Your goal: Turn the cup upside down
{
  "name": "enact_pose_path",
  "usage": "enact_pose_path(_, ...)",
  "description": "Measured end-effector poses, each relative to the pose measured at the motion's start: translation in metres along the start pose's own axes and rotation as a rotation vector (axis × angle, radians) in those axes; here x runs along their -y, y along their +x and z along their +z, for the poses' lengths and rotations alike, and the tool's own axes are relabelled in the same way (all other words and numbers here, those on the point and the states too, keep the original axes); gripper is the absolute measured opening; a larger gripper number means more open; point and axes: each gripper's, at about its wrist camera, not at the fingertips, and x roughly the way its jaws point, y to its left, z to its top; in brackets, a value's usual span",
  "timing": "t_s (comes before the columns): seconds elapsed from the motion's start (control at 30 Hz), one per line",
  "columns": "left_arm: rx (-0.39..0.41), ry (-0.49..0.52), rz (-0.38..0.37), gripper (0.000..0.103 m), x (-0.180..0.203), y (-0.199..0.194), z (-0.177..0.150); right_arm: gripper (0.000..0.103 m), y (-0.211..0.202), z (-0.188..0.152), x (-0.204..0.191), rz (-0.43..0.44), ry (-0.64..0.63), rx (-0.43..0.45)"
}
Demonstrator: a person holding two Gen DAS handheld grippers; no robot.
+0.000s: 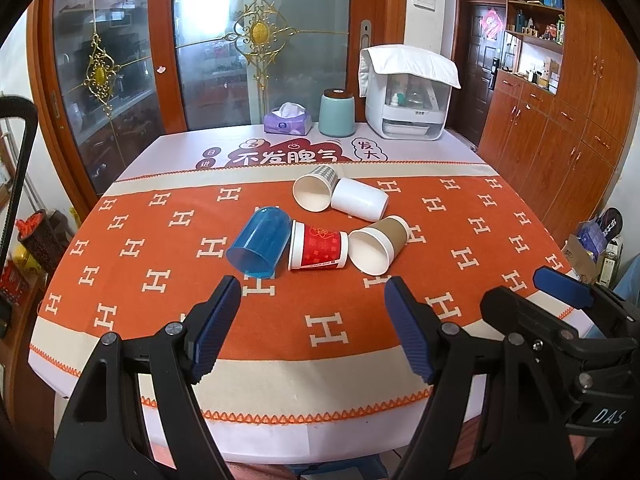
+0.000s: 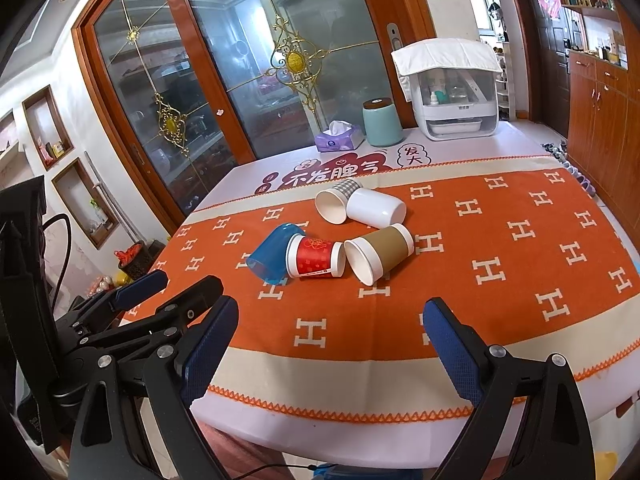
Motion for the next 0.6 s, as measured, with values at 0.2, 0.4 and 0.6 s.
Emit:
enact_pose_path(0.2,-0.001,-0.001,0.004,0.072,-0.001,0.001,0.000,0.095,0.003,0.001,0.000,0.000,-0.001,-0.001)
enact_pose_path(0.4,-0.004,-0.003,0.004,0.072,-0.003,0.002,-0.001,0.095,0.004,0.000,0.000,0.000,0.000,-0.001)
enact_pose_path(0.6,-0.015,-0.002,0.010,0.072,-0.007,0.009,0.001,0.095,0.014,0.000,-0.002,0.000,-0.002,-0.009)
